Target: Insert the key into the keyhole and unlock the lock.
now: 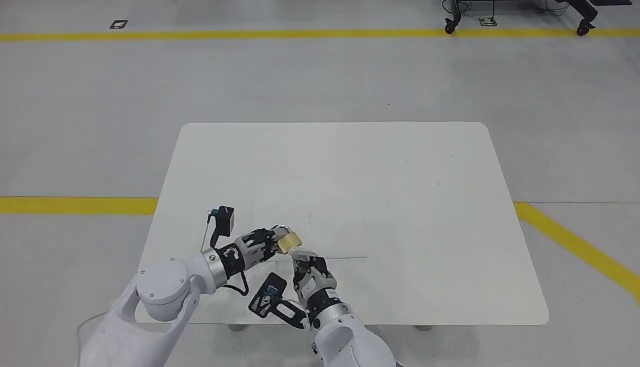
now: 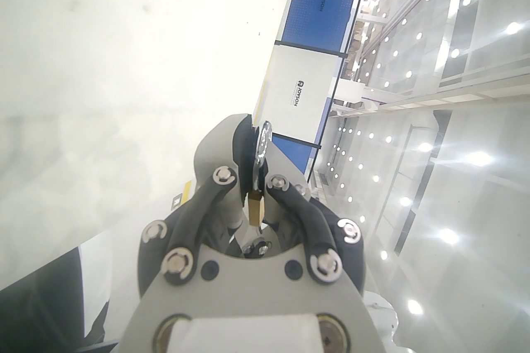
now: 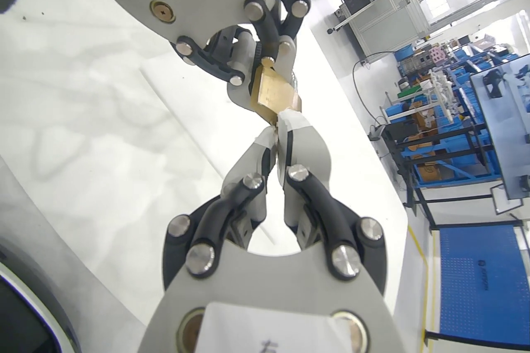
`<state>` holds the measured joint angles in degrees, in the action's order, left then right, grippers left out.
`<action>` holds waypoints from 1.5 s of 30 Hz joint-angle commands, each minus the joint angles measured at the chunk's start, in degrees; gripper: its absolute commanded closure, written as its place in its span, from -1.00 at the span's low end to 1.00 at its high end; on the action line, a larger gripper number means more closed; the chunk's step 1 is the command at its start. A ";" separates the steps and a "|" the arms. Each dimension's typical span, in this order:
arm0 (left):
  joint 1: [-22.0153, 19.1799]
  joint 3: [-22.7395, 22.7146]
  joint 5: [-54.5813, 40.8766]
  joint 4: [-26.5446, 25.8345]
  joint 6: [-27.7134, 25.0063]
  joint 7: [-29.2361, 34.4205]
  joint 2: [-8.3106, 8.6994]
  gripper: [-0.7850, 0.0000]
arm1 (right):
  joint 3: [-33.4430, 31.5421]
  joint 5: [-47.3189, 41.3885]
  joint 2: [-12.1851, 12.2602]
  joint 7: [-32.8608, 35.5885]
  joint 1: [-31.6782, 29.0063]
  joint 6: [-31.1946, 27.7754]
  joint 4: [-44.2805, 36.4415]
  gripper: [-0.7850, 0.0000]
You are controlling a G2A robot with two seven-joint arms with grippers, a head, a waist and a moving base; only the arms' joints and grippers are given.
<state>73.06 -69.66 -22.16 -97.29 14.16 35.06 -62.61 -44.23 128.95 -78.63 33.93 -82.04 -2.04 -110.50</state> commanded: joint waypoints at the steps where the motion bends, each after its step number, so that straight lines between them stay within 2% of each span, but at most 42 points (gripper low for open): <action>1: 0.03 0.16 0.07 -0.01 -0.56 -0.30 -0.07 1.00 | -1.85 -4.55 -0.03 -1.49 -0.33 0.00 -0.77 1.00; 5: 0.76 -0.03 -1.57 -0.19 -4.44 -1.90 -0.35 1.00 | -5.34 -12.51 0.02 -5.43 -0.98 -0.42 -1.40 1.00; 18: 3.93 -1.07 -1.79 -0.68 -16.01 -3.61 -0.71 1.00 | -15.71 -39.77 0.75 -15.09 -2.29 -12.11 -1.30 1.00; 28: 4.96 -1.74 -1.53 -0.53 -20.02 -3.74 -0.89 1.00 | -21.36 -56.68 1.40 -15.07 -1.54 -20.40 1.64 1.00; 35: 5.13 -2.14 -1.68 -0.50 -20.25 -3.52 -1.00 1.00 | -22.53 -59.74 1.79 -15.25 -1.04 -22.01 2.50 1.00; 36: 5.13 -2.16 -1.60 -0.48 -20.20 -3.43 -1.01 1.00 | -22.78 -59.65 1.83 -15.39 -1.12 -21.41 2.48 0.88; 37: 5.13 -2.20 -1.56 -0.48 -20.16 -3.42 -1.03 1.00 | -22.83 -59.47 1.86 -15.49 -1.25 -20.89 2.31 0.30; 38: 5.14 -2.24 -1.48 -0.46 -20.05 -3.47 -1.04 1.00 | -22.87 -59.59 1.90 -16.03 -1.37 -20.85 2.09 -0.44; 39: 5.10 -2.30 -1.18 -0.44 -19.75 -3.60 -1.04 1.00 | -23.15 -59.23 1.97 -16.74 -1.59 -20.56 1.92 -1.00; 45: 4.64 -1.69 4.30 -0.93 -16.08 -5.75 -1.03 1.00 | -23.61 -50.86 2.43 -20.90 -5.56 -15.10 -2.14 -1.00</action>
<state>77.82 -71.61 -19.57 -97.99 -2.97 29.99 -63.64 -68.05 75.73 -76.29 13.65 -86.71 -18.28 -111.62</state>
